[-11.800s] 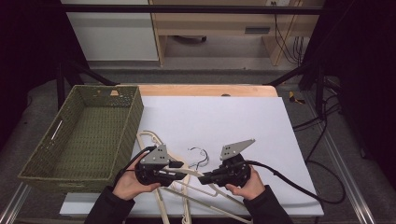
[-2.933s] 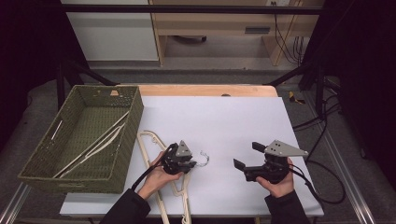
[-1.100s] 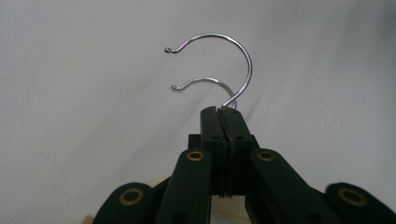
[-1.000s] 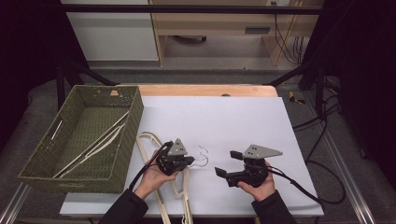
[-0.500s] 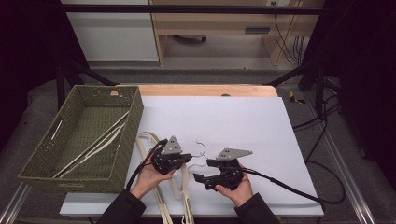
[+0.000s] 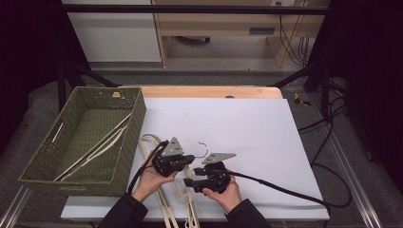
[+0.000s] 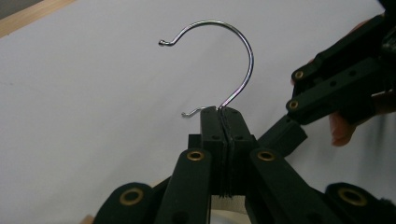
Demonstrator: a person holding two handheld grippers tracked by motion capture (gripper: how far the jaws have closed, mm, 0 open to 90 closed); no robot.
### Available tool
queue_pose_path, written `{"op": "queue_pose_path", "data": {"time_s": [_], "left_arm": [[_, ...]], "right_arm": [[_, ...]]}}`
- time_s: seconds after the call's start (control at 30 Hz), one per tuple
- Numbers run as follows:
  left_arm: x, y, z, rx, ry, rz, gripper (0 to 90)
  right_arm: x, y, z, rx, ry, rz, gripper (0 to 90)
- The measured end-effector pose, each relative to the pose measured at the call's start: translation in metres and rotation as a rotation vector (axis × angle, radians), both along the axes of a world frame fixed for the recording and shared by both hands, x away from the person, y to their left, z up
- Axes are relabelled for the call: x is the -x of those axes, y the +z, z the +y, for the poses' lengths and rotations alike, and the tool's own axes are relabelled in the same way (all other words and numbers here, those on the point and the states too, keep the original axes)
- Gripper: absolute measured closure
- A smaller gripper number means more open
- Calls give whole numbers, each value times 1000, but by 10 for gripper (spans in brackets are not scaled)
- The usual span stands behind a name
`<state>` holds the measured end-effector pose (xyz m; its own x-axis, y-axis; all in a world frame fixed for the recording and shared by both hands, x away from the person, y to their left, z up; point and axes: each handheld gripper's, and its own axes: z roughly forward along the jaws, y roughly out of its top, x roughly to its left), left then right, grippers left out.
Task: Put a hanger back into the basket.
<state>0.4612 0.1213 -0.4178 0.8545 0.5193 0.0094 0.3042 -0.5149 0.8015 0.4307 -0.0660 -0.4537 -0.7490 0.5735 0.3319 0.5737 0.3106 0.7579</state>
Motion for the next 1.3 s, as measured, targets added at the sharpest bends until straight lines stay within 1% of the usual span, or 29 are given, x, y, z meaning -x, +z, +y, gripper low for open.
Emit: {"op": "queue_pose_path", "data": {"time_s": [0.1,0.17,0.23,0.3,0.4,0.5,0.57,0.63,0.67,0.7,0.77,0.83,0.87,0.9,1.0,1.1,1.2,1.3], "left_arm": [[0,0,0,-2,-1,-6,887],[0,0,0,2,2,0,887],[0,0,0,0,2,-3,886],[0,-1,0,0,3,-4,887],[0,0,0,1,3,-5,886],[0,2,2,11,3,-6,883],[1,4,5,26,2,-4,881],[2,9,8,50,8,-5,872],[3,12,10,60,12,-12,847],[5,17,14,82,15,-16,813],[7,23,19,108,21,-22,753],[10,30,25,118,43,-48,656],[11,34,29,124,50,-55,617],[12,37,32,132,63,-63,566],[15,44,42,131,91,-79,425],[17,47,51,138,104,-83,319],[20,48,58,129,101,-70,252],[24,46,64,111,103,-66,224]], "right_arm": [[-2,-3,3,-24,9,19,521],[-3,-4,4,-37,4,36,563],[-4,-5,4,-47,9,47,617],[-5,-5,5,-65,13,73,669],[-7,-6,5,-80,11,106,700],[-7,-5,5,-95,-5,135,720],[-7,-3,5,-108,-11,147,733],[-7,-1,4,-122,-12,156,750],[-6,1,3,-123,-19,158,756],[-5,3,2,-123,-21,158,764],[-4,7,0,-130,-19,153,778],[-4,11,-2,-134,-18,154,791],[-4,12,-3,-133,-15,148,796],[-3,14,-4,-134,-15,152,801],[-5,17,-8,-134,-12,152,815],[-5,19,-11,-134,-12,166,829],[-5,24,-16,-136,-10,163,848],[-5,30,-23,-145,-9,148,867]]}}
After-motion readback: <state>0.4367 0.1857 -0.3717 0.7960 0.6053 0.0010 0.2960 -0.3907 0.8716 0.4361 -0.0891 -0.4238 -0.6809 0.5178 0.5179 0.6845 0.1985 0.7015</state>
